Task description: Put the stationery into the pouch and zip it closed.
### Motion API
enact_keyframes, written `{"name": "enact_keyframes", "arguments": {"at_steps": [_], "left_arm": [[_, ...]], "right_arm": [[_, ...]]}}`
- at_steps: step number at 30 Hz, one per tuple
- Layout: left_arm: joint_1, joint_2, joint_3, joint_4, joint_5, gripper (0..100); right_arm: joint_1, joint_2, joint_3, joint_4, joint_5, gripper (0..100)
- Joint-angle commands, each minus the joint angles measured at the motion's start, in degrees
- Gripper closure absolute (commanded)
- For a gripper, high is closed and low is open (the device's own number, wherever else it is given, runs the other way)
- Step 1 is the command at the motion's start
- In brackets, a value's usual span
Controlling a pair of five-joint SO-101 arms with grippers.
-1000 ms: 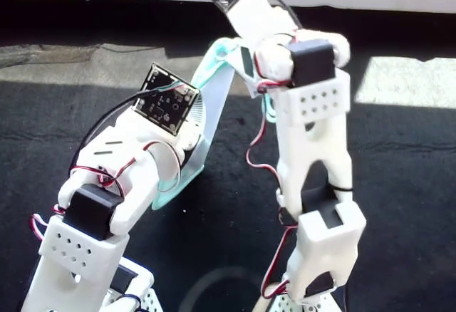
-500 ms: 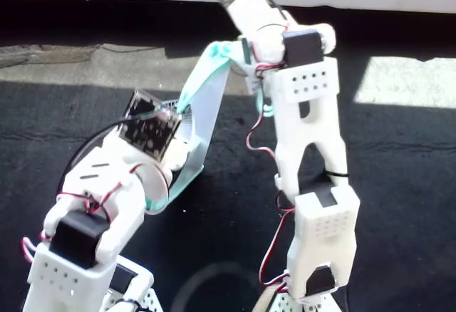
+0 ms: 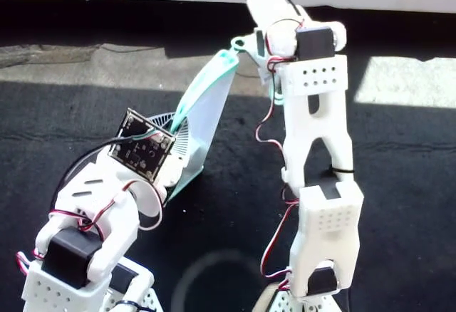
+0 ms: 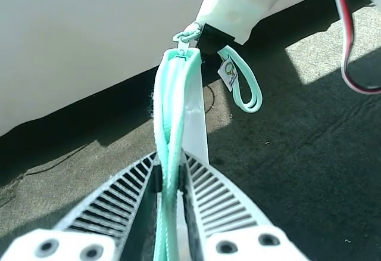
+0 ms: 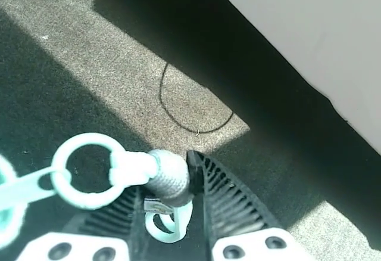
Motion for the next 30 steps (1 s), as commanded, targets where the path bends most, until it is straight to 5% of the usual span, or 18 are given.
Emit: {"name": "enact_keyframes", "arguments": {"at_steps": [1,17,30], "left_arm": [[-1.45,-2.24,0.92,2.37,0.44,99],[-3.47,-5.23,2.07,2.73,0.53,99],[-3.47,-4.97,2.15,2.29,0.35,99]], "right_arm": [[6.9,1.63,-0.57,-2.42,0.53,99.3],[10.77,5.76,-0.13,-4.26,0.44,99.3],[7.69,3.56,-5.41,4.62,0.35,98.8]]}}
